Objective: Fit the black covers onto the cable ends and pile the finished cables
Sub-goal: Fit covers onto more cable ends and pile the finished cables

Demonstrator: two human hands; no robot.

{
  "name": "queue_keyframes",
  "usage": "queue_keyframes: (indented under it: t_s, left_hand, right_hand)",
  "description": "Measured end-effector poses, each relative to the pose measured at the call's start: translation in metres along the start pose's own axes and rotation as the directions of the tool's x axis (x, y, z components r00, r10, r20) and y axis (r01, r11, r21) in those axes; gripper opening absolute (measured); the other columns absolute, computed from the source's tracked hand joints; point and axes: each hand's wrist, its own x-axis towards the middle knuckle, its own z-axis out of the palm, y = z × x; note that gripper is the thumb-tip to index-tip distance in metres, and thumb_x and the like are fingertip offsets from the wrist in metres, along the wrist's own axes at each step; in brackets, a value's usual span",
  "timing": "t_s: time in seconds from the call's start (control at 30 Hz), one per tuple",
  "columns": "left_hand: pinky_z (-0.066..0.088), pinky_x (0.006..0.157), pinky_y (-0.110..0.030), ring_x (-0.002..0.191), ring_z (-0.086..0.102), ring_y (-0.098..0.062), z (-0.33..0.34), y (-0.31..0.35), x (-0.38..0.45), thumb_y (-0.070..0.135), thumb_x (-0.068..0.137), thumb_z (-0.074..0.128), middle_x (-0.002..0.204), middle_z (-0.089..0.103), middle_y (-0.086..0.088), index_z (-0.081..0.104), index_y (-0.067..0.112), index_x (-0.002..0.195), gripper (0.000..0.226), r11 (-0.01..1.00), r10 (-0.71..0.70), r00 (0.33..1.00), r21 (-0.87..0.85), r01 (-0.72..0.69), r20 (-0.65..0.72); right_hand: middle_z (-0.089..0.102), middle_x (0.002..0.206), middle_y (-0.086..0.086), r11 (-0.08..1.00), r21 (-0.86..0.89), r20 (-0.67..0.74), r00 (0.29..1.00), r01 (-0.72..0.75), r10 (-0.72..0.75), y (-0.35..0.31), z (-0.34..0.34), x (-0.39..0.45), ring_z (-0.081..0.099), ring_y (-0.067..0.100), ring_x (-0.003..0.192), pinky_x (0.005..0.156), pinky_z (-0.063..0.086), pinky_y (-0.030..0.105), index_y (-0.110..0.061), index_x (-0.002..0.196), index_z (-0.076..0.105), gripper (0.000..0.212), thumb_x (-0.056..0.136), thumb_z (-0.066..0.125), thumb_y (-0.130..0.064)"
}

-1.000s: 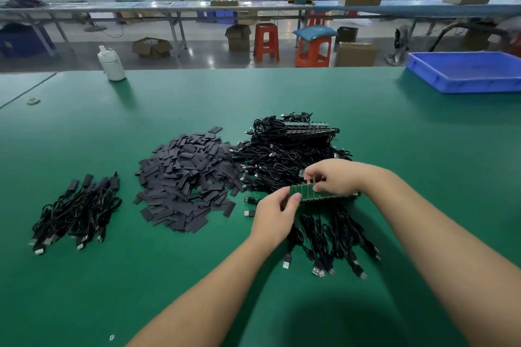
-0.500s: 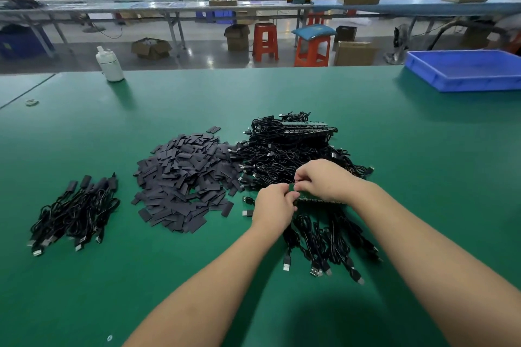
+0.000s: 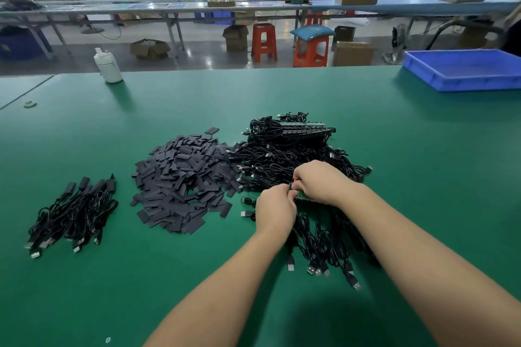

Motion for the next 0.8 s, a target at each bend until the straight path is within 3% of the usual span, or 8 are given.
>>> queue_keyframes:
  t_s: [0.1, 0.2, 0.27, 0.4, 0.5, 0.63, 0.67, 0.8]
  left_hand:
    - [0.041, 0.056, -0.033, 0.060, 0.051, -0.022, -0.003, -0.003, 0.001, 0.032, 0.097, 0.055, 0.060, 0.054, 0.001, 0.054, 0.015, 0.068, 0.034, 0.999, 0.020, 1.000, -0.046, -0.020, 0.019]
    - [0.029, 0.055, -0.033, 0.061, 0.041, -0.018, -0.011, -0.013, 0.007, 0.034, 0.095, 0.059, 0.061, 0.045, 0.002, 0.042, 0.016, 0.059, 0.044, 0.996, 0.033, 0.999, -0.089, -0.032, 0.010]
    - [0.027, 0.054, -0.031, 0.058, 0.037, -0.016, -0.020, -0.023, 0.013, 0.034, 0.094, 0.062, 0.059, 0.042, 0.003, 0.040, 0.016, 0.059, 0.045, 0.972, -0.054, 0.997, -0.227, 0.066, 0.061]
    - [0.042, 0.053, -0.022, 0.060, 0.049, -0.012, -0.042, -0.043, 0.017, 0.024, 0.091, 0.070, 0.067, 0.055, 0.006, 0.068, 0.016, 0.091, 0.008, 0.748, -0.118, 0.961, -0.614, 0.252, 0.251]
    - [0.044, 0.050, -0.020, 0.055, 0.052, -0.010, -0.052, -0.052, 0.017, 0.020, 0.089, 0.072, 0.068, 0.061, 0.003, 0.068, 0.020, 0.105, 0.016, 0.670, -0.091, 0.959, -0.696, 0.259, 0.269]
    - [0.047, 0.052, -0.025, 0.051, 0.050, -0.011, -0.058, -0.055, 0.015, 0.017, 0.092, 0.068, 0.063, 0.057, 0.001, 0.069, 0.019, 0.105, 0.013, 0.645, -0.047, 0.973, -0.737, 0.201, 0.224]
    - [0.048, 0.052, -0.026, 0.051, 0.050, -0.011, -0.058, -0.055, 0.014, 0.016, 0.095, 0.065, 0.064, 0.058, 0.001, 0.070, 0.018, 0.105, 0.012, 0.641, -0.043, 0.976, -0.744, 0.190, 0.213]
    - [0.046, 0.053, -0.027, 0.053, 0.051, -0.013, -0.061, -0.055, 0.011, 0.009, 0.097, 0.059, 0.062, 0.062, 0.003, 0.070, 0.012, 0.099, 0.012, 0.658, -0.061, 0.978, -0.730, 0.188, 0.197]
  right_hand:
    - [0.065, 0.085, 0.000, 0.999, 0.028, 0.016, 1.000, 0.016, -0.016, 0.004, -0.001, 0.000, 0.057, 0.022, 0.080, 0.068, 0.042, 0.031, -0.017, 0.094, 0.065, 0.015, 0.098, 0.057, -0.028]
    - [0.061, 0.081, -0.007, 1.000, 0.030, 0.013, 1.000, 0.001, -0.001, 0.015, -0.001, -0.001, 0.056, 0.020, 0.082, 0.068, 0.041, 0.031, -0.027, 0.089, 0.058, 0.010, 0.099, 0.057, -0.031]
    - [0.066, 0.091, -0.004, 0.999, 0.024, 0.010, 1.000, -0.030, 0.030, 0.023, -0.001, -0.003, 0.058, 0.020, 0.086, 0.072, 0.044, 0.032, -0.027, 0.094, 0.058, 0.010, 0.100, 0.055, -0.035]
    - [0.067, 0.115, -0.001, 0.997, -0.064, -0.119, 0.993, -0.031, 0.023, 0.024, 0.002, -0.010, 0.060, 0.021, 0.107, 0.101, 0.046, 0.042, -0.022, 0.118, 0.066, 0.024, 0.101, 0.053, -0.035]
    - [0.071, 0.100, -0.008, 0.976, 0.213, -0.300, 0.953, 0.031, 0.035, 0.001, 0.009, -0.018, 0.063, 0.012, 0.090, 0.085, 0.053, 0.035, -0.026, 0.108, 0.071, 0.023, 0.101, 0.052, -0.035]
    - [0.068, 0.080, -0.018, 0.839, 0.542, -0.134, 0.990, 0.045, 0.034, -0.038, 0.029, -0.024, 0.058, -0.008, 0.070, 0.066, 0.044, 0.011, -0.030, 0.101, 0.070, 0.013, 0.096, 0.061, -0.038]
    - [0.066, 0.076, -0.018, 0.807, 0.589, -0.114, 0.993, 0.037, 0.037, -0.044, 0.034, -0.023, 0.056, -0.007, 0.064, 0.063, 0.042, 0.011, -0.031, 0.096, 0.069, 0.005, 0.095, 0.064, -0.032]
    - [0.070, 0.072, -0.002, 0.732, 0.681, -0.120, 0.989, 0.017, 0.089, -0.060, 0.045, -0.023, 0.052, 0.007, 0.060, 0.065, 0.044, 0.029, -0.033, 0.074, 0.060, 0.026, 0.094, 0.064, -0.017]
